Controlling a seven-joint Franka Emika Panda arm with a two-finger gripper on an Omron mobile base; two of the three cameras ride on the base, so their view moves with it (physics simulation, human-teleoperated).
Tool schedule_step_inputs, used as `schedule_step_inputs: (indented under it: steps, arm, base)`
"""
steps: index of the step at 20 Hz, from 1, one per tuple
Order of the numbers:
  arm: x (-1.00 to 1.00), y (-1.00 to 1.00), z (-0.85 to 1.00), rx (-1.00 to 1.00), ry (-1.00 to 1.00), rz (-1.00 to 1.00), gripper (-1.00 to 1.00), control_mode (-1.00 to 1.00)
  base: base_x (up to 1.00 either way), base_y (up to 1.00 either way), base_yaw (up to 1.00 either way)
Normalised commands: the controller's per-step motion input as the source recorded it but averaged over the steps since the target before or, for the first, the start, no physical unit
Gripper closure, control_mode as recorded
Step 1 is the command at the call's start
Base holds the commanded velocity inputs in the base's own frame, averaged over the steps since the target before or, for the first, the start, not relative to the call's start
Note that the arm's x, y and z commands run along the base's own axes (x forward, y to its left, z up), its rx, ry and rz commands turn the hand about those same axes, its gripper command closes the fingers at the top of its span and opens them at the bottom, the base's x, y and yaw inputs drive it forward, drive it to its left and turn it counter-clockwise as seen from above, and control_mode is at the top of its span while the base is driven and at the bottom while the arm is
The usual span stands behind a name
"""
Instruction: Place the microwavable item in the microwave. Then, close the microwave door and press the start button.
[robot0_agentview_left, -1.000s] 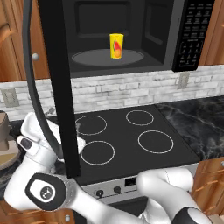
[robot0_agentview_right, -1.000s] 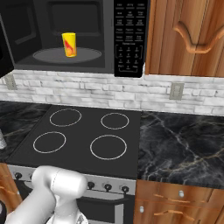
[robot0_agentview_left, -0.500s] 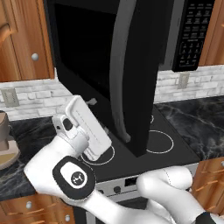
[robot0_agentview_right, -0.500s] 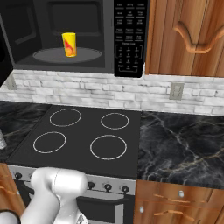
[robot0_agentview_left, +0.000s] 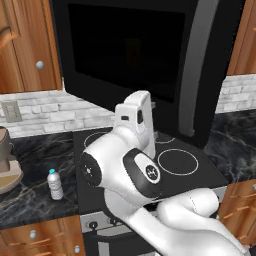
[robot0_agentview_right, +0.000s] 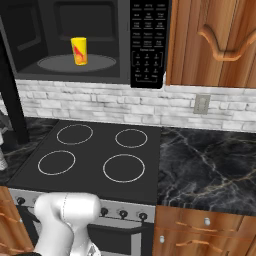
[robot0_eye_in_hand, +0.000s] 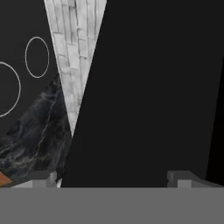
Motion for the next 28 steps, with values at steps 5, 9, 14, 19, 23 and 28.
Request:
schedule_step_inputs:
  steps: [5,9,14,19,23,28]
  arm:
    - [0.34,-1.00,0.03,0.25,0.05,0.20,-1.00,-1.00]
    - [0.68,-0.80,0.00,0.16,0.10,0.30,-1.00,-1.00]
    - [0.97,-0.43,0.00,0.10,0.14,0.32,-1.00,-1.00]
    - [1.00,-0.03,0.04,0.05,0.16,0.19,-1.00,-1.00]
    - [0.84,0.05,0.12,0.01,0.10,0.10,-1.00,-1.00]
    - [0.68,0.27,0.17,0.00,0.06,0.05,-1.00,-1.00]
  base:
    - [0.00,0.00,0.00]
    - [0.00,0.00,0.00]
    - [0.00,0.00,0.00]
    - [0.00,0.00,0.00]
    - [0.00,0.00,0.00]
    - [0.00,0.00,0.00]
